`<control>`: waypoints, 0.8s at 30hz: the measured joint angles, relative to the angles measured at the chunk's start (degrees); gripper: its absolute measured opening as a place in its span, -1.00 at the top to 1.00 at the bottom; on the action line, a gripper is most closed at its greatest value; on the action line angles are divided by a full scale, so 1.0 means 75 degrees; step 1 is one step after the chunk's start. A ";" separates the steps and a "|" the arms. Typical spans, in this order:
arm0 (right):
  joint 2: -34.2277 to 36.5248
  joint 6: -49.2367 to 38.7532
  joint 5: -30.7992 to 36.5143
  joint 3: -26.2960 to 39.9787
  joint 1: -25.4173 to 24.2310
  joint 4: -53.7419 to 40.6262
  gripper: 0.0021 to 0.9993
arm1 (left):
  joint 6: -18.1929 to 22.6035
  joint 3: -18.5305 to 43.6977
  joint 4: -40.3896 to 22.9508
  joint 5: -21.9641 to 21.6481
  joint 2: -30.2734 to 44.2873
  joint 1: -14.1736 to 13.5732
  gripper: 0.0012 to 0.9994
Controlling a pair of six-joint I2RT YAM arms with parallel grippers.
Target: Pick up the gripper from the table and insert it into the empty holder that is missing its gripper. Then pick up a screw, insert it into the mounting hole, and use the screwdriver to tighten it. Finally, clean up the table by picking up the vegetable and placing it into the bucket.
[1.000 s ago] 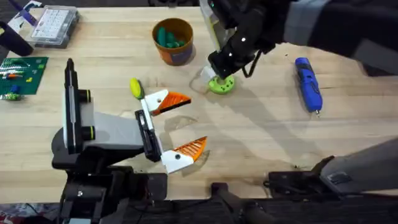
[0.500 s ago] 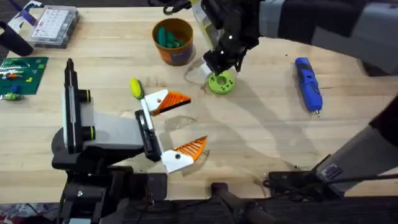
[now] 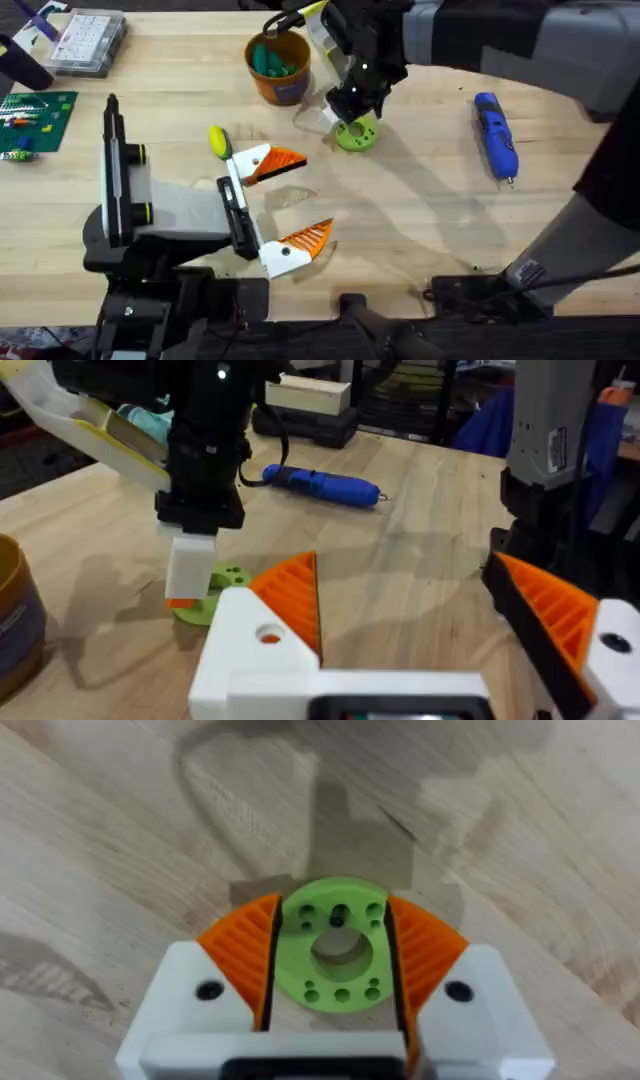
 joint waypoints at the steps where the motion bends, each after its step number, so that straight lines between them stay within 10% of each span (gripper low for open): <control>1: 0.0008 0.0000 0.0000 0.0002 -0.0005 0.0003 -0.20 | 0.0000 0.0000 0.0000 0.0001 0.0000 0.0000 -0.97; 13: 0.0149 0.0000 0.0000 0.0020 -0.0024 0.0020 -0.20 | 0.0000 0.0000 0.0000 0.0000 -0.0002 0.0000 -0.98; 24: 0.0149 -0.0029 -0.0025 0.0026 -0.0024 0.0018 0.22 | 0.0000 0.0000 0.0000 -0.0002 0.0000 0.0000 -0.98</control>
